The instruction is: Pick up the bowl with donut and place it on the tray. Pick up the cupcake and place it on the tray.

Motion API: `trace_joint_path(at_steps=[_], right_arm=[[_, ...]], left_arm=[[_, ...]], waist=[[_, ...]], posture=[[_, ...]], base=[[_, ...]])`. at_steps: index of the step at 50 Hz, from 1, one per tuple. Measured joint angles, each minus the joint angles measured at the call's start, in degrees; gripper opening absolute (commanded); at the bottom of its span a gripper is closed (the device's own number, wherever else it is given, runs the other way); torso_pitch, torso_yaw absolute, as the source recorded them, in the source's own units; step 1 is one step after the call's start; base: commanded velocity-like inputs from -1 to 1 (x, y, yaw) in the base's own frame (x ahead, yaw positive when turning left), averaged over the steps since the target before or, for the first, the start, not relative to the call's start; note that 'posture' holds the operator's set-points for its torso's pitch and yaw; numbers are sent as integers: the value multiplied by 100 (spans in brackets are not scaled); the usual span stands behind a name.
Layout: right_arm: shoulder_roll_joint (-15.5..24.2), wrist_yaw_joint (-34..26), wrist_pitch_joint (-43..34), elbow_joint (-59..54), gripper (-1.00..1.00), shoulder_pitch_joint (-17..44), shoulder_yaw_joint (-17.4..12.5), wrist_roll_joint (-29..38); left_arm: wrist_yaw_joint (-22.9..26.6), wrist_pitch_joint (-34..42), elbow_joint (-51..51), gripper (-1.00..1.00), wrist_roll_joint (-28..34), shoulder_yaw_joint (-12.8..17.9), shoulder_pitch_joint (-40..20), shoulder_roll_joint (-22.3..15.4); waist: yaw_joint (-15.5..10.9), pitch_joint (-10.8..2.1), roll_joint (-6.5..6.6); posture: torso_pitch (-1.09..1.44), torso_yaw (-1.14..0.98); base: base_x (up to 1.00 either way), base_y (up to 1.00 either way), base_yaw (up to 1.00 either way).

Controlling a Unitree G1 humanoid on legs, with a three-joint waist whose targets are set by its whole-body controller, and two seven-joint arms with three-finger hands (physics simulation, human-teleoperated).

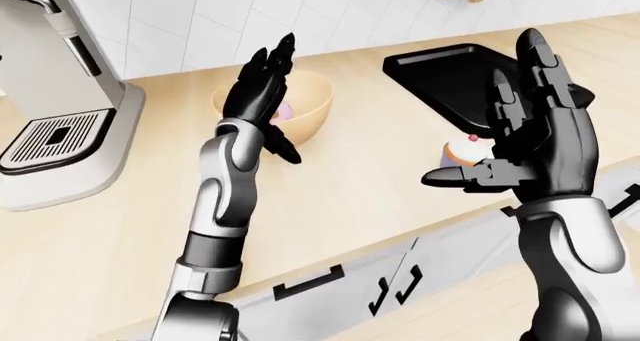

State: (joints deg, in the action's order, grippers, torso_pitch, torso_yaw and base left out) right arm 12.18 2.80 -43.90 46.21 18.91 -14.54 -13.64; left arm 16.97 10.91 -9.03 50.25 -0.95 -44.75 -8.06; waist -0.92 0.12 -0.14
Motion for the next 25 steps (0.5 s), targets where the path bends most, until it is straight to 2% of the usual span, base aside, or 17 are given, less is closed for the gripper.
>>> trace_joint_path(at_steps=[2, 4, 7, 9, 13, 17, 25], right_arm=[[8, -5, -36, 37, 100, -14, -13, -18], [22, -11, -66, 72, 100, -20, -46, -40], [34, -4, -55, 76, 100, -21, -71, -45], [39, 3, -56, 64, 100, -16, -71, -42], [41, 13, -81, 72, 100, -6, -59, -45], [39, 18, -104, 81, 100, -15, -57, -45], [130, 18, -235, 211, 100, 42, -179, -94]], left_arm=[[-49, -49, -68, 62, 20, 14, 1, 2], [-99, -105, -168, 40, 36, 15, 1, -3], [-89, -140, -227, -34, 61, -20, 30, -16], [-31, -155, -234, -65, 63, -60, 54, -23], [120, -24, -239, -76, 140, -43, 103, -13], [173, -75, 11, -100, 192, -53, 176, -9], [608, 23, 618, -100, 149, 24, 244, 2]], waist=[[6, -10, -2], [11, -21, 1], [18, -39, 18], [18, -46, 38], [10, -53, 92], [6, -60, 116], [0, -14, 104]], posture=[[0, 0], [0, 0], [0, 0], [0, 0], [0, 0], [0, 0], [0, 0]], base=[[0, 0, 0], [0, 0, 0], [0, 0, 0], [0, 0, 0], [0, 0, 0], [0, 0, 0], [0, 0, 0]])
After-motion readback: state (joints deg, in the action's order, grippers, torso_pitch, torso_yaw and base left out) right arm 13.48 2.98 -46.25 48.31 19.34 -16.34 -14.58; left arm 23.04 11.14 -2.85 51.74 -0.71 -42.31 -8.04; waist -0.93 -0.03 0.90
